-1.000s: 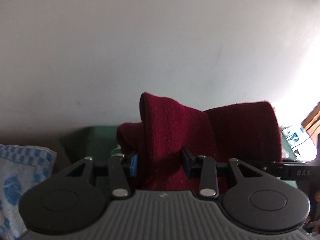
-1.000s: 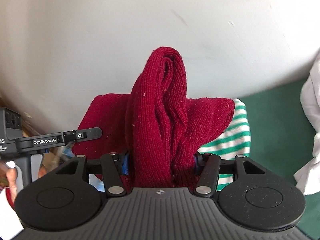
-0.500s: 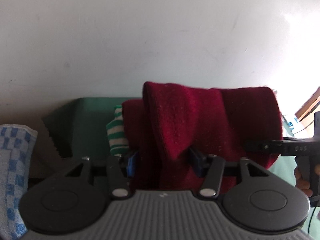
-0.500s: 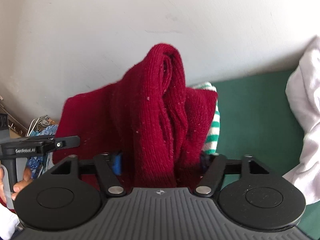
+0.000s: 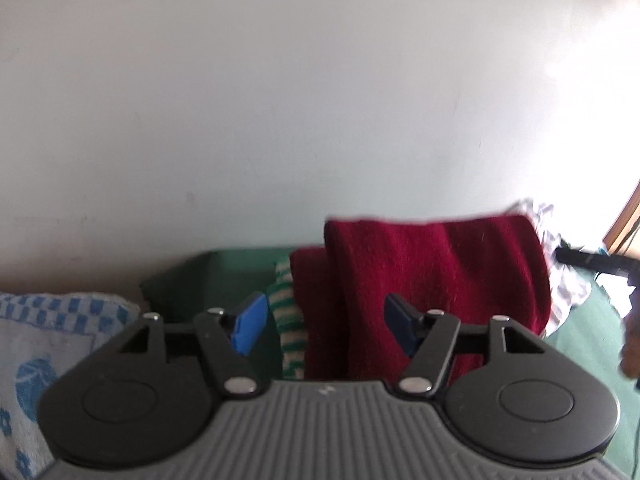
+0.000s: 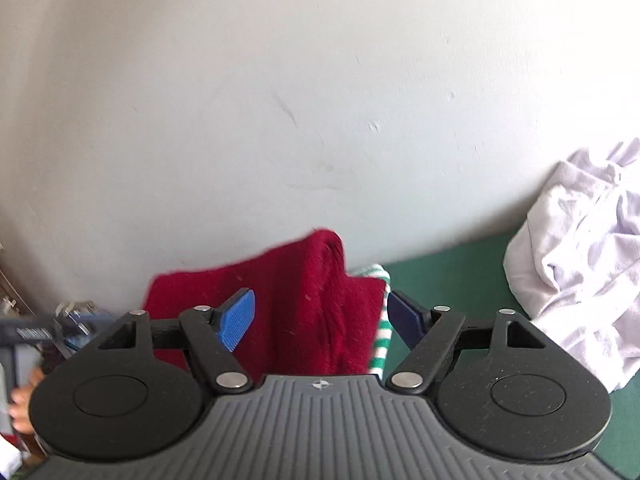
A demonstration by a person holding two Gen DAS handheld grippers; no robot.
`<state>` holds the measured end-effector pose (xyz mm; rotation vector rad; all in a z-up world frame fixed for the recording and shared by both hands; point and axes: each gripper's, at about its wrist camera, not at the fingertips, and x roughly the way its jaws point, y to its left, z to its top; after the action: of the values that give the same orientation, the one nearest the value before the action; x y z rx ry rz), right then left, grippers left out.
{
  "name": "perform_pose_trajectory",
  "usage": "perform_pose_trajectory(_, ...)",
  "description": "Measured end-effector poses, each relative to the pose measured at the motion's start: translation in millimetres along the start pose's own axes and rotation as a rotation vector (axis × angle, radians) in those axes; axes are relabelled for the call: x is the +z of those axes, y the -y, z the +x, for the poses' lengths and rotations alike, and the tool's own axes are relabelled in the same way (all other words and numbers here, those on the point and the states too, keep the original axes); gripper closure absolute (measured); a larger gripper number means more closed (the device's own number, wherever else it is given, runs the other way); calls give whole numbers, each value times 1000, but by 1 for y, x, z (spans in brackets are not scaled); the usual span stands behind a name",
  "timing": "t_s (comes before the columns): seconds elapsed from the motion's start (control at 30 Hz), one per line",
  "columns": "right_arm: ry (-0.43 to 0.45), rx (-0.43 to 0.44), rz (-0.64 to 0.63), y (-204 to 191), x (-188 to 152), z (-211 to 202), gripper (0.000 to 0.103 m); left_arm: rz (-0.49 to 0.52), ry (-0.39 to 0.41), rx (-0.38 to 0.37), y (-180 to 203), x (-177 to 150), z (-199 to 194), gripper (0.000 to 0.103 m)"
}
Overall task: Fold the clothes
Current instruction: 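Lift the red sweater with both grippers and carry it toward the striped shirt, then lower the red sweater onto the folded striped shirt and open both grippers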
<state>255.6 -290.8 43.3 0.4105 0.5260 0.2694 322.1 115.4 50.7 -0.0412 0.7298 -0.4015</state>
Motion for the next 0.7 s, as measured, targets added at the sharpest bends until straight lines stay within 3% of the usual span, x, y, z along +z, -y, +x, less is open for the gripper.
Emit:
perform_pose_trajectory(0.1,-24,1,-28,-9,-2,11,32,32,-47,25,17,-13,15,34)
perform_pose_trajectory(0.13,-35,0,-40,-12,-3,16,41,19,-69,27,18,-17,22,35)
perform_pose_trajectory(0.2,-63,-22,-40,-15,-6,28,62,-33,-108,9,13,-24,35,54)
perform_pose_trajectory(0.23,-76,-28,-30,-14,-8,35,74,-64,-120,-2,10,-26,40,56)
perform_pose_trajectory(0.33,-97,-57,6,-11,-6,60,75,-150,-119,-9,-8,-27,50,55)
perform_pose_trajectory(0.4,-103,-80,43,-6,-2,79,75,-204,-116,-11,-20,-28,56,45)
perform_pose_trajectory(0.5,-109,-55,92,-1,-9,113,74,-267,-108,-9,-34,-27,63,40)
perform_pose_trajectory(0.6,-69,-35,77,-6,-10,97,69,-190,-80,50,-18,-18,50,43)
perform_pose_trajectory(0.7,-29,-15,61,-11,-10,80,55,-150,-7,123,-12,-9,20,46)
